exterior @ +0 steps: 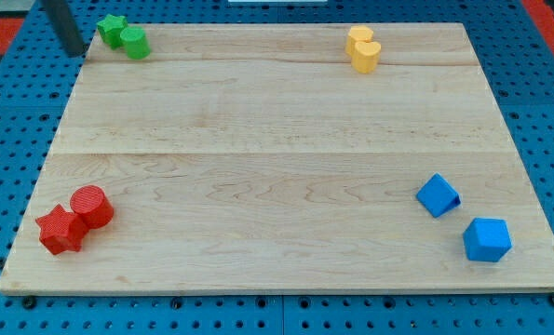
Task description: Move the yellow blocks towards the top left corner
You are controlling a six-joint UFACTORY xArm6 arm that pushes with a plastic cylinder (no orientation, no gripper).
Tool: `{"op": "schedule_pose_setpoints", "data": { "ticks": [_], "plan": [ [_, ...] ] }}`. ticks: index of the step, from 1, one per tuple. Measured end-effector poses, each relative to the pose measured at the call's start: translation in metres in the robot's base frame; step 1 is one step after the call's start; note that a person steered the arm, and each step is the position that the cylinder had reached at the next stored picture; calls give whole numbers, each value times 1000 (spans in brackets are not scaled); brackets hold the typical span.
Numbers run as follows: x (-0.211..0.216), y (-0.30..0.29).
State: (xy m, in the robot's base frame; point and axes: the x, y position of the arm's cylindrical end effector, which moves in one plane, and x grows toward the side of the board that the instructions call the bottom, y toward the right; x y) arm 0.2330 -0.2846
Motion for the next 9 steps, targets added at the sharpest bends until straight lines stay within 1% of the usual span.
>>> {"op": "schedule_pose_setpoints", "data": {
  "ticks": [1,2,3,4,5,6,7,8,9],
  "plan": [
    [-28,26],
    [-34,38],
    [-24,38],
    [-9,-11],
    [11,-20],
    [85,26],
    [121,164],
    [134,315],
    [109,454]
  ]
}}
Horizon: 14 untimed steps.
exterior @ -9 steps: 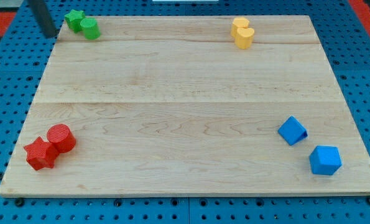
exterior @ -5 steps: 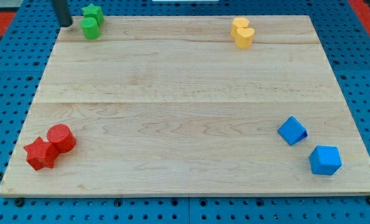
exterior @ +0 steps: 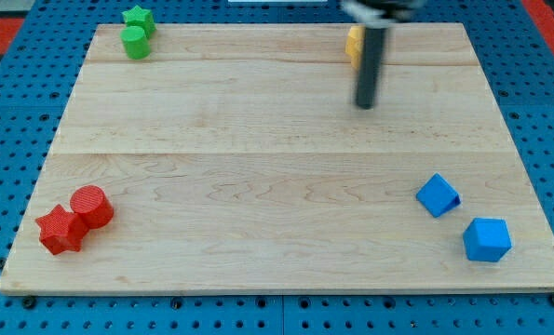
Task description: Move the yellow blocks towards the top left corner
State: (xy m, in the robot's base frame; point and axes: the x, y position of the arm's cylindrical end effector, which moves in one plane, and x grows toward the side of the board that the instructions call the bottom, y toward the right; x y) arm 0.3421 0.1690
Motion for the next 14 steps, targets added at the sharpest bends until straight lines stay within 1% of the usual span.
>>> {"op": "schedule_pose_setpoints", "data": {
  "ticks": [1,2,3,4,5,6,7,8,9,10,11,12,13,14],
  "plan": [
    [-47,36],
    [-93,-21],
    [-119,-81],
    [-122,-52],
    [-150,-22],
    [-149,-55],
    [-137,-162],
    [-134,-218],
    [-132,-206],
    [-127,-273],
    [-91,-303],
    [-74,-221],
    [-7,-119],
    [-13,-12]
  ]
}}
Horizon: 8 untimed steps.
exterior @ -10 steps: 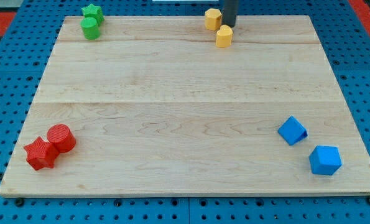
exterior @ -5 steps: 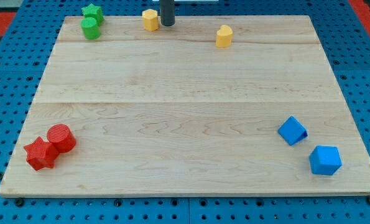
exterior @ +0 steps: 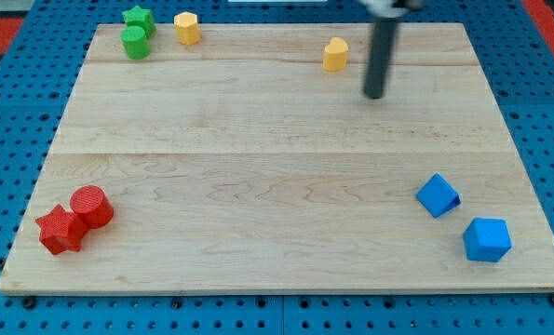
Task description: Move the yellow blocks towards the top left corner
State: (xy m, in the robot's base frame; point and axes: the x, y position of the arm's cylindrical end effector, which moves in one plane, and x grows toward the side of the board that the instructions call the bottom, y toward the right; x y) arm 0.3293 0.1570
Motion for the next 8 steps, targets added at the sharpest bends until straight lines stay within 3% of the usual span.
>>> {"op": "schedule_pose_setpoints", "data": {
  "ticks": [1,2,3,4,6,7,8],
  "plan": [
    [-70,-19],
    [-86,-117],
    [-81,-215],
    [-29,-158],
    [-31,-292],
    [-1,-300],
    [-45,-310]
  ]
}}
